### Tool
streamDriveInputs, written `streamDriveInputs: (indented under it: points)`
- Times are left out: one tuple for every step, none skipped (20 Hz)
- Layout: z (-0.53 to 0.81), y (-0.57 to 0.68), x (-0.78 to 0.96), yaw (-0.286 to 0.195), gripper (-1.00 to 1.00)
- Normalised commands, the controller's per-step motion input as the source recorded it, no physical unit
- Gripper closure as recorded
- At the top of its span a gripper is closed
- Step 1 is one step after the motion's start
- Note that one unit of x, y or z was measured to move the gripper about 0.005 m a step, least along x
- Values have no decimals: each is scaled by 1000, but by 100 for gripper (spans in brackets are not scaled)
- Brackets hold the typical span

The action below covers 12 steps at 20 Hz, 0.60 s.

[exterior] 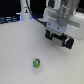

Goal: Open the kcup holder, insert the kcup into the holder, and close the kcup holder

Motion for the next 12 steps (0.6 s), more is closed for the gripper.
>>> streamDriveInputs:
  points:
    - [104, -89, 150, -66, -100]
    - [113, -123, 173, -79, -100]
    - [150, -148, 198, -88, -100]
    - [171, -195, 234, -107, -100]
    - [189, -259, 277, -124, -100]
    - [193, -319, 315, -137, -100]
    - [191, -350, 333, -144, -100]
    - [163, -320, 253, -131, -100]
    - [224, -421, 364, -157, -100]
    - [219, -483, 418, -184, -100]
    - [222, -521, 417, -190, -100]
    - [230, -553, 381, -187, -100]
